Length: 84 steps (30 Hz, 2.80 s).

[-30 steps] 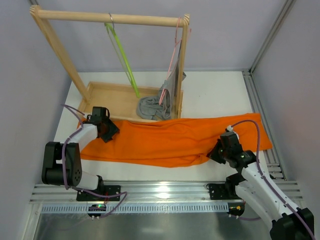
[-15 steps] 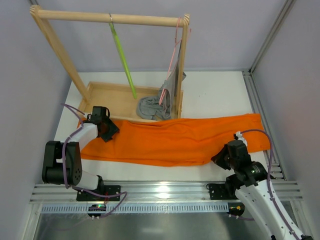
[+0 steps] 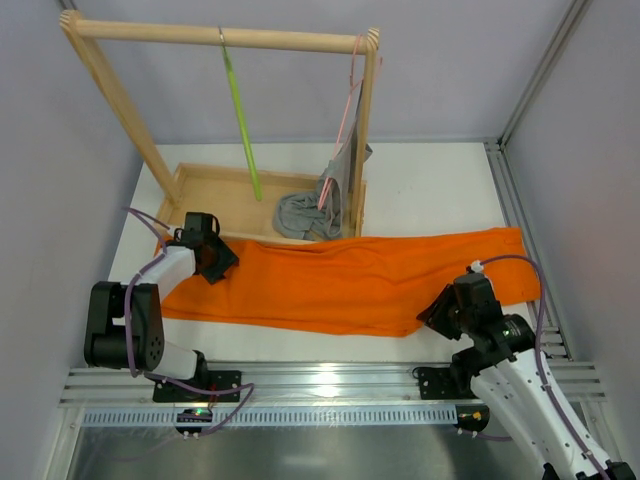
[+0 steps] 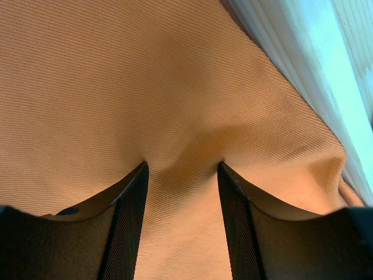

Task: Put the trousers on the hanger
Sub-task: Fold the trousers

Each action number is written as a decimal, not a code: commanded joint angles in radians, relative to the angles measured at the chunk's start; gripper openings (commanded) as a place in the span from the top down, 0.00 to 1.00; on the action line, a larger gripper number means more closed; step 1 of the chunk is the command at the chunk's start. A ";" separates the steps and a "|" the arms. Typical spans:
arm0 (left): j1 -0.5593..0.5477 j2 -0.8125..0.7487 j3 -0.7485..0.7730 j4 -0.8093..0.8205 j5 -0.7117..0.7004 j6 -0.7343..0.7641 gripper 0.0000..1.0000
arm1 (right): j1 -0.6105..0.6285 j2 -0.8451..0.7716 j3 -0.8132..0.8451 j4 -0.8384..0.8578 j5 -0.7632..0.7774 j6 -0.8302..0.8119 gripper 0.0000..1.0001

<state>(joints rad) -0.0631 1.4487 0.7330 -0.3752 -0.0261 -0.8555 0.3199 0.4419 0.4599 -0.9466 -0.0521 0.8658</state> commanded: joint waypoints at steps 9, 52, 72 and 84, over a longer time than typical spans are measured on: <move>0.006 0.022 0.003 0.022 -0.026 0.013 0.48 | 0.005 0.087 -0.078 0.083 -0.041 0.121 0.67; 0.006 0.032 0.052 0.010 -0.075 0.038 0.47 | 0.016 -0.126 -0.144 0.002 -0.295 -0.171 0.79; 0.155 -0.257 0.143 -0.317 -0.135 0.174 0.42 | 0.132 0.337 0.193 0.400 -0.212 -0.197 0.69; 0.659 -0.277 0.132 -0.370 0.005 0.263 0.45 | 0.755 0.805 0.347 0.716 0.047 -0.443 0.76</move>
<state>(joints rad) 0.5091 1.1572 0.8337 -0.7200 -0.0814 -0.6365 0.9764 1.1469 0.7265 -0.3336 -0.0990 0.5610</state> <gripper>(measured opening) 0.553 0.243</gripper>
